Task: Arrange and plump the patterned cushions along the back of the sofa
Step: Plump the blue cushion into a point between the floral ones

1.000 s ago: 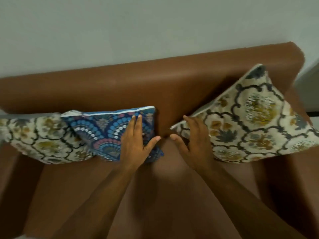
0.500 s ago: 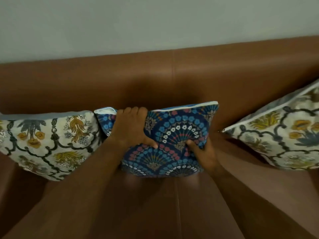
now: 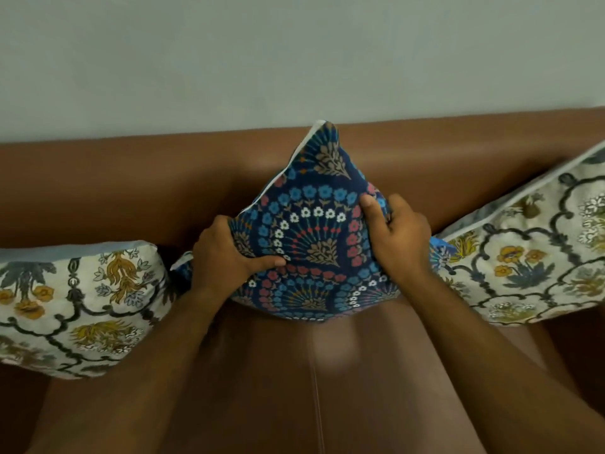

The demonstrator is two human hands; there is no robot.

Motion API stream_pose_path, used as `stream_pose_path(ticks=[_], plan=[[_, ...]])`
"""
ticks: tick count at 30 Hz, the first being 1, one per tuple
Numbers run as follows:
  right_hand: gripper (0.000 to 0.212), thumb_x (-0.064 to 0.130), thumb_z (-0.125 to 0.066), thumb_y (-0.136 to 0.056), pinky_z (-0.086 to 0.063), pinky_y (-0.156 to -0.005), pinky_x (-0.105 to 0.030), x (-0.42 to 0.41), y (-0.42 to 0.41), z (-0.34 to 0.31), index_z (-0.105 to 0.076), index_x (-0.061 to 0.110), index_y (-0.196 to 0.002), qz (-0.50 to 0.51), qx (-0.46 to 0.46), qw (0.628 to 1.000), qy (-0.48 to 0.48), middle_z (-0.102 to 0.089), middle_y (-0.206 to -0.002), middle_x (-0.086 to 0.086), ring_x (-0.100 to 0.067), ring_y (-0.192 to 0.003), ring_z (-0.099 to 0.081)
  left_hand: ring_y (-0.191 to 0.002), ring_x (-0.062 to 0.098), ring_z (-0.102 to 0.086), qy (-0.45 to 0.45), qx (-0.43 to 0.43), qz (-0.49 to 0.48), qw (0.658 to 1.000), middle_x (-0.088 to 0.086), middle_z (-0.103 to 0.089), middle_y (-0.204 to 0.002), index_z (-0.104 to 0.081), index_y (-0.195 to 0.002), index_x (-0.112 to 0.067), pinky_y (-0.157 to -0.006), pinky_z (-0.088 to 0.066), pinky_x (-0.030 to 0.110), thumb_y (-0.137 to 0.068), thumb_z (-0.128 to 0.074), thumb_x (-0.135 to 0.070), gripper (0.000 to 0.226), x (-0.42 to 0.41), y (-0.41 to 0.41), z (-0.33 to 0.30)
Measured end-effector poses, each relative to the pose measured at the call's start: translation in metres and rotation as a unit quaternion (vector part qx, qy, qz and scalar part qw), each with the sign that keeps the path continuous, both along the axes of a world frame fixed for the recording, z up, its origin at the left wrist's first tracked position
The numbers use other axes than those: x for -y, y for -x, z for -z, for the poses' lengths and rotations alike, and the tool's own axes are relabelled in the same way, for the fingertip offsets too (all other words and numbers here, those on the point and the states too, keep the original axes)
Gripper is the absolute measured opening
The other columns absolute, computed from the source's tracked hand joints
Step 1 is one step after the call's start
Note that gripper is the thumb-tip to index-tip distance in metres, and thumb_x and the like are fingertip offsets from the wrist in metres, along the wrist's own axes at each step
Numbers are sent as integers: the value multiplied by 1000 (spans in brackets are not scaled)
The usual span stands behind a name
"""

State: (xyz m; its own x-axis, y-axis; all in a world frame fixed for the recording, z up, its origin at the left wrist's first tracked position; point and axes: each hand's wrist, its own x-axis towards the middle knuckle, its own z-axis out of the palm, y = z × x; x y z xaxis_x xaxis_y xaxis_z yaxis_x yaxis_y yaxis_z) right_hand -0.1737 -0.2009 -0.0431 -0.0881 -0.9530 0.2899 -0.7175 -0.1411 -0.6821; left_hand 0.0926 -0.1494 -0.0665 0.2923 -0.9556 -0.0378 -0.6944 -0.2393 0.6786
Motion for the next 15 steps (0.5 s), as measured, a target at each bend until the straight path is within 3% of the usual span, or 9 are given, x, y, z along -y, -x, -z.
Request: stream_pose_path(ticks=[3,9,10,12,15], plan=[[70,80,-21,-94,-29,-56,-39,13,13,28,-33,16,-69,-2,-16,1000,-8,-37,-57,1,-25,-56,-42,-100,29,-64,-30,59,14,998,7,-63,-109,-50,-113,-12,-78,-57,50,-29,-50,-106,126,-5,7,14],[72,74,-15,-98,-38,-70,-42,10,17,47,-44,13,-73,-15,-35,999,-6,-49,-74,-6,-32,-75,-49,-115,33,-59,-48,99,7,994,12,-60,-122,-50,-131,-12,-91,-53,53,-37,-43,-108,134,-28,10,32],[76,76,-14,-97,-38,-74,-39,8,17,44,-53,12,-80,-8,-26,1000,-10,-55,-81,-7,-32,-82,-53,-119,33,-57,-36,97,5,995,13,-59,-128,-48,-136,-12,-94,-50,53,-39,-44,-107,136,-30,12,29],[83,77,-18,-96,-38,-86,-35,-1,15,33,-65,11,-113,11,4,1000,-5,-63,-108,-10,-29,-105,-55,-128,32,-52,9,87,5,996,14,-54,-139,-42,-145,-10,-102,-45,51,-47,-47,-103,135,-35,16,22],[79,69,-28,-99,-39,-97,-34,-23,4,17,-51,7,-142,-10,29,998,47,-56,-130,-14,-25,-120,-51,-136,32,-46,55,99,17,993,16,-48,-148,-35,-150,-7,-110,-41,50,-59,-51,-96,128,-43,27,19]])
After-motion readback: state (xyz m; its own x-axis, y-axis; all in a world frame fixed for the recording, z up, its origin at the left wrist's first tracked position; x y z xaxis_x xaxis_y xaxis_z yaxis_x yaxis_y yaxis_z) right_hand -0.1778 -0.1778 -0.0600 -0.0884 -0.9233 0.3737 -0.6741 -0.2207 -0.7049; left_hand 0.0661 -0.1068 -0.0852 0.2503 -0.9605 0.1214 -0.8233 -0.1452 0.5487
